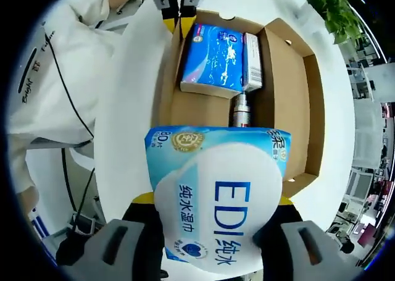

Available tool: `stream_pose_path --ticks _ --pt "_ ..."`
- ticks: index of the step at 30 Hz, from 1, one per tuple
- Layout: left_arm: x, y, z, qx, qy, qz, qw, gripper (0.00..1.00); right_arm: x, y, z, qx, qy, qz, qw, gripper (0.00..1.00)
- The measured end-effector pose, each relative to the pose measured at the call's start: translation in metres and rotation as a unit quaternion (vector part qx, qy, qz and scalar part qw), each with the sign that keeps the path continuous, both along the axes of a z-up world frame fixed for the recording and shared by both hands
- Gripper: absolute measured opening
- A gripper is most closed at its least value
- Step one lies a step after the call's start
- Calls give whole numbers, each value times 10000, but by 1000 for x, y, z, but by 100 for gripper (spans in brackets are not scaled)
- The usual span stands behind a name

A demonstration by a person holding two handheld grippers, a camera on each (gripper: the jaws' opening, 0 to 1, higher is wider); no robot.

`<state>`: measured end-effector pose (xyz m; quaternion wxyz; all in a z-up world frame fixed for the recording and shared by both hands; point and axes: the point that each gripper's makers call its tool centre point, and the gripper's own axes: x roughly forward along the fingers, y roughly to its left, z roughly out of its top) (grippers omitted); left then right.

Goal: Operate the shoe box by opening the lid, removing the specified soft item, and placing it in the target area until the item is outside and the box remains undamaged.

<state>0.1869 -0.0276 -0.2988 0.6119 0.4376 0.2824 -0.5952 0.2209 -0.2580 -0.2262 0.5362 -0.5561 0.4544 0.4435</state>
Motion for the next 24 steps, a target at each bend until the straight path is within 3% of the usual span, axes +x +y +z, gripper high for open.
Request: stream_pose_path --ticks 4,10,15,24 --pt "0 0 0 -6 24 16 10000 4 2 -7 10 -114 -163 -139 9997 61" --pt "-1 0 0 7 -24 -79 10000 3 -2 -8 27 -105 -143 -81 9998 61" --pt "0 0 0 -12 -70 -69 10000 4 0 -15 24 -8 -125 -99 9999 61" --pt "0 0 -1 -5 -38 -50 10000 4 -4 -40 14 -370 -1 -268 9990 61"
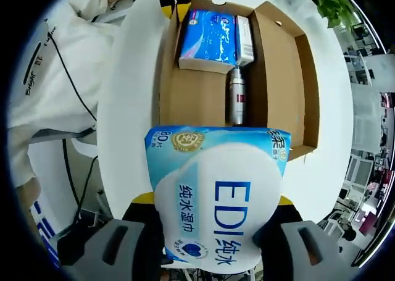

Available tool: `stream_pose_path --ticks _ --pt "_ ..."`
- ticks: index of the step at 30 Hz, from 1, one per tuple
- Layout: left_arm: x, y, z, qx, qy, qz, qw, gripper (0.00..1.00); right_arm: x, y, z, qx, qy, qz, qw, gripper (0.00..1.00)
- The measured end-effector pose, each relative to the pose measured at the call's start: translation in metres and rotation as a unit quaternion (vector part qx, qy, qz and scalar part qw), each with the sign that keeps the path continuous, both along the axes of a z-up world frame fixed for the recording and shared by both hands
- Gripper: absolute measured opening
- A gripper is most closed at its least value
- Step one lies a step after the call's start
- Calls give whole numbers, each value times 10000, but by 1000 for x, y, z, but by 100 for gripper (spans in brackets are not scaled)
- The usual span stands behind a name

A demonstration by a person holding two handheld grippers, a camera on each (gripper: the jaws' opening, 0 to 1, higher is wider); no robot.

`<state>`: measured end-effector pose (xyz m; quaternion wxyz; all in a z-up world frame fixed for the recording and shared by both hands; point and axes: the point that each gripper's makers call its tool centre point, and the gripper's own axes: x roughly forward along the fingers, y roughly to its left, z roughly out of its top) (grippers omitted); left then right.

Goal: Operate the shoe box by opening the lid, removing the specified soft item, and placing it in the target area until the item is outside and the box remains undamaged.

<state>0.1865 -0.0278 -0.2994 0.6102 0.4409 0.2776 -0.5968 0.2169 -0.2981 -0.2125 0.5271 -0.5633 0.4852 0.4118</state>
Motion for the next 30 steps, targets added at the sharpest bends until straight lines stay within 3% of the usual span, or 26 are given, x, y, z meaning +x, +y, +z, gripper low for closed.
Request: stream_pose_path --ticks 6,9,15,24,30 --pt "0 0 0 0 -10 12 10000 4 -1 -11 -7 -43 13 -43 10000 61" --pt "0 0 0 8 -6 15 10000 4 -9 -19 -11 -181 160 7 9997 61" --pt "0 0 0 1 -17 12 10000 4 -3 -25 -10 -98 -1 -146 9998 61" --pt "0 0 0 -23 -72 -6 10000 4 5 -46 -27 -273 25 -232 9994 61" --pt "0 0 0 -14 -51 0 10000 4 11 -56 -29 -287 58 -241 9993 61"
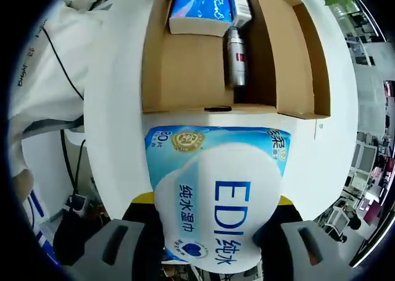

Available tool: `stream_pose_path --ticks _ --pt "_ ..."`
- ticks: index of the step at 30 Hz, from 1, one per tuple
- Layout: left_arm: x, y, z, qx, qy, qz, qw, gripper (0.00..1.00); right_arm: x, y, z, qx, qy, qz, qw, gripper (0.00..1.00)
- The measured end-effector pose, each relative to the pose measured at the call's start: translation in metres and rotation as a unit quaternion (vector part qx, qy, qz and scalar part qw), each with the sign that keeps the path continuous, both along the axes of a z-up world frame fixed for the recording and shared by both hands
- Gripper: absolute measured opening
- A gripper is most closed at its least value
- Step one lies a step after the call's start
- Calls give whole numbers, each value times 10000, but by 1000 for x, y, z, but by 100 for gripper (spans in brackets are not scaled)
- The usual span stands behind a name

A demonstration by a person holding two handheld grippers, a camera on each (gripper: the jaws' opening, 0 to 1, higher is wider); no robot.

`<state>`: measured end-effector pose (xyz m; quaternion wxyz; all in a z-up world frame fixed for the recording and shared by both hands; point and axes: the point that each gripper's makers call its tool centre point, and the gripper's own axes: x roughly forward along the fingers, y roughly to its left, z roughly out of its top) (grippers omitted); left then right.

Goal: Operate the shoe box by opening the lid, removing the specified soft item, and placing it in the target area until the item is outside and the box remains undamaged.

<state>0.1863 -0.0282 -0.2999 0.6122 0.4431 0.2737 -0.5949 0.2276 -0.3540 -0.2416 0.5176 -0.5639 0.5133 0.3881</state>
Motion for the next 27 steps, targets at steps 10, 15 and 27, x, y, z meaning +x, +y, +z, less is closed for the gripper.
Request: stream_pose_path --ticks 10,15,27 --pt "-1 -1 0 -14 -67 -3 10000 5 1 -10 -20 49 79 -15 10000 61" --pt "0 -1 0 -14 -51 17 10000 5 -1 -18 -30 -61 115 -127 9998 61" --pt "-1 -1 0 -12 -76 6 10000 5 -2 -21 -51 -37 243 -136 9996 61"
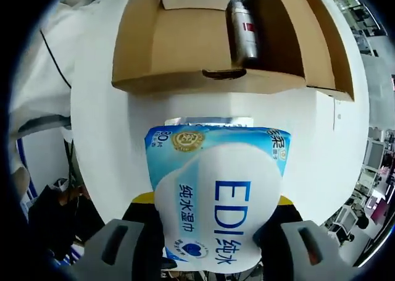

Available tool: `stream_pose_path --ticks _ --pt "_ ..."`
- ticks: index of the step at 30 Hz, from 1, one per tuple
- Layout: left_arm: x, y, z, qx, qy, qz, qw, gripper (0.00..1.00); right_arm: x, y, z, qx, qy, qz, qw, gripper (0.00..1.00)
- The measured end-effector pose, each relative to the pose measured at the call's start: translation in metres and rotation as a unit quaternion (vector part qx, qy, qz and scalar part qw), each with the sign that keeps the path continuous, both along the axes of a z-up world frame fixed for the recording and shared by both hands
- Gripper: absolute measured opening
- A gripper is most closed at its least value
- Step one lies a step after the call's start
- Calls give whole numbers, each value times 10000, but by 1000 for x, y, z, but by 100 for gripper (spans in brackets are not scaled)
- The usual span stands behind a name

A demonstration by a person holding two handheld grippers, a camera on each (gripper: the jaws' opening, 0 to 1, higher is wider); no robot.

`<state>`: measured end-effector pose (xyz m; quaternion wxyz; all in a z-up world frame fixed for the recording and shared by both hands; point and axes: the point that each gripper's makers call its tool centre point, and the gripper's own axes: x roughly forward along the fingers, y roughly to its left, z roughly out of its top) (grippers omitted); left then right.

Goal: Operate the shoe box by opening the lid, removing the specified soft item, and placing it in the target area until the item is outside and the box remains undamaged.

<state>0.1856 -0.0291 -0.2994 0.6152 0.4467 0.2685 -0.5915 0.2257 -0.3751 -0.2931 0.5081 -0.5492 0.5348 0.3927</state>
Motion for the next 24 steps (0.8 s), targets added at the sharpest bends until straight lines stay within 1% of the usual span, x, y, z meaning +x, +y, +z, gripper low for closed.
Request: stream_pose_path --ticks 5,8,10,12,14,16,18,19,20,24 --pt "0 0 0 3 17 3 10000 5 0 2 -3 56 34 -23 10000 61" --pt "0 0 0 6 12 3 10000 5 3 0 -6 -19 -4 47 10000 61" --pt "0 0 0 2 8 3 10000 5 2 -3 -12 -22 27 -119 9999 61" --pt "0 0 0 -6 -34 -23 10000 5 1 -5 -15 27 49 -104 9999 61" --pt "0 0 0 -7 -28 -19 10000 5 0 -6 -21 95 97 -201 9997 61" --pt "0 1 0 6 -23 -24 10000 5 -2 -6 -24 128 155 -152 9997 61" --pt "0 1 0 -2 -15 -34 10000 5 -1 -3 -25 260 179 -172 9994 61" --pt "0 1 0 -8 -12 -39 10000 5 -4 -1 -26 263 172 -272 9991 61" --pt "1 1 0 -12 -19 -51 10000 5 -6 1 -26 252 176 -180 9994 61" --pt "1 1 0 -21 -23 -57 10000 5 -5 2 -28 138 226 -144 9995 61"
